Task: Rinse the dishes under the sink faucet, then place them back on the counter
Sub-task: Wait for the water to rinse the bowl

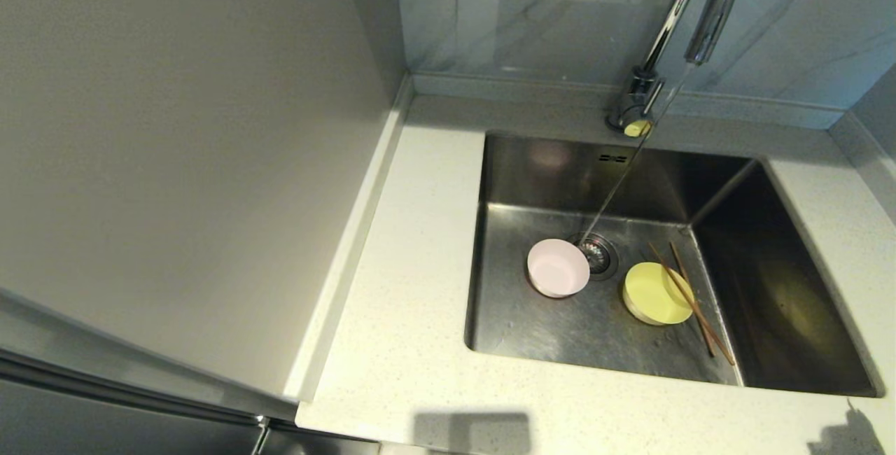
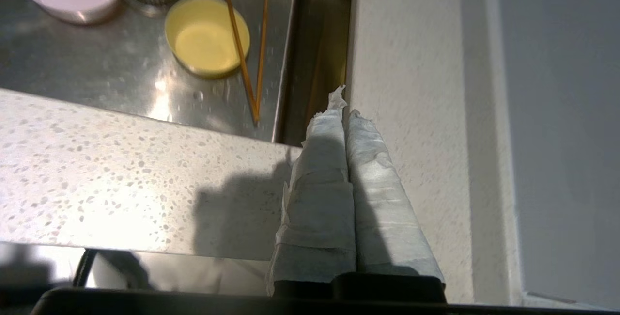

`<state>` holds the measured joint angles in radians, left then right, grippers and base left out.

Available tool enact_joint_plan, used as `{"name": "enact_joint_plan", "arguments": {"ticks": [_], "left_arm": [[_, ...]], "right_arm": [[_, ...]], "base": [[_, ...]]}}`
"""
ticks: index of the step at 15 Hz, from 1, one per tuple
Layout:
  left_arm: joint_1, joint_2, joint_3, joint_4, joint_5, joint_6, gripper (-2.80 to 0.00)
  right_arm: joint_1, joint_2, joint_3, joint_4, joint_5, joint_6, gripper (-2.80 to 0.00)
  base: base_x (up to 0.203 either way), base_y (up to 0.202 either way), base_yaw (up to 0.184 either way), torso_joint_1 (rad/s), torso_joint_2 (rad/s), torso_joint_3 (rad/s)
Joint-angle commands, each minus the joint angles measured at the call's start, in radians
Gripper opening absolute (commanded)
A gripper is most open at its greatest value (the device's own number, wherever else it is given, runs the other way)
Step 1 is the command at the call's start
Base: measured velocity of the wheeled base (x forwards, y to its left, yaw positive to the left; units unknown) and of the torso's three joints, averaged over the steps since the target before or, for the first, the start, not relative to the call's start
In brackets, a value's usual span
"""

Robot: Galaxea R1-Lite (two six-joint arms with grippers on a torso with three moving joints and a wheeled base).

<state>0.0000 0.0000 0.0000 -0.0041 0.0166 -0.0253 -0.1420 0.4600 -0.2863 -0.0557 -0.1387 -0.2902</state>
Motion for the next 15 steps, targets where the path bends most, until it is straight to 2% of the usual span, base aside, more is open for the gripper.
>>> {"name": "enact_joint_plan", "arguments": {"ticks": [1,4,7,9,12,15], "left_arm": [[0.0,-0.003,0.0,-0.001,0.0,-0.001,-2.8],[0.0,-0.003,0.0,-0.001,0.0,-0.001,-2.8],[0.0,-0.003,0.0,-0.001,0.0,-0.001,-2.8],[0.0,-0.003,0.0,-0.001,0.0,-0.001,-2.8],[0.0,-0.003,0.0,-0.001,0.0,-0.001,-2.8],[0.0,-0.003,0.0,-0.001,0.0,-0.001,-2.8]], "right_arm": [[0.019,-0.173,0.024,-0.071,0.007,-0.041,-2.8],[0.024,-0.174,0.056,-0.276,0.011,-0.084,-2.8],[0.038,-0.174,0.145,-0.561,0.005,-0.107,-2.8],[0.127,-0.194,0.223,-0.639,-0.055,-0.1,-2.8],[0.137,-0.33,0.279,-0.512,-0.123,-0.048,-2.8],[0.139,-0.465,0.284,-0.383,-0.126,-0.009,-2.8]], "base": [[0.0,0.0,0.0,0.0,0.0,0.0],[0.0,0.0,0.0,0.0,0.0,0.0],[0.0,0.0,0.0,0.0,0.0,0.0],[0.0,0.0,0.0,0.0,0.0,0.0],[0.0,0.0,0.0,0.0,0.0,0.0],[0.0,0.0,0.0,0.0,0.0,0.0]]}}
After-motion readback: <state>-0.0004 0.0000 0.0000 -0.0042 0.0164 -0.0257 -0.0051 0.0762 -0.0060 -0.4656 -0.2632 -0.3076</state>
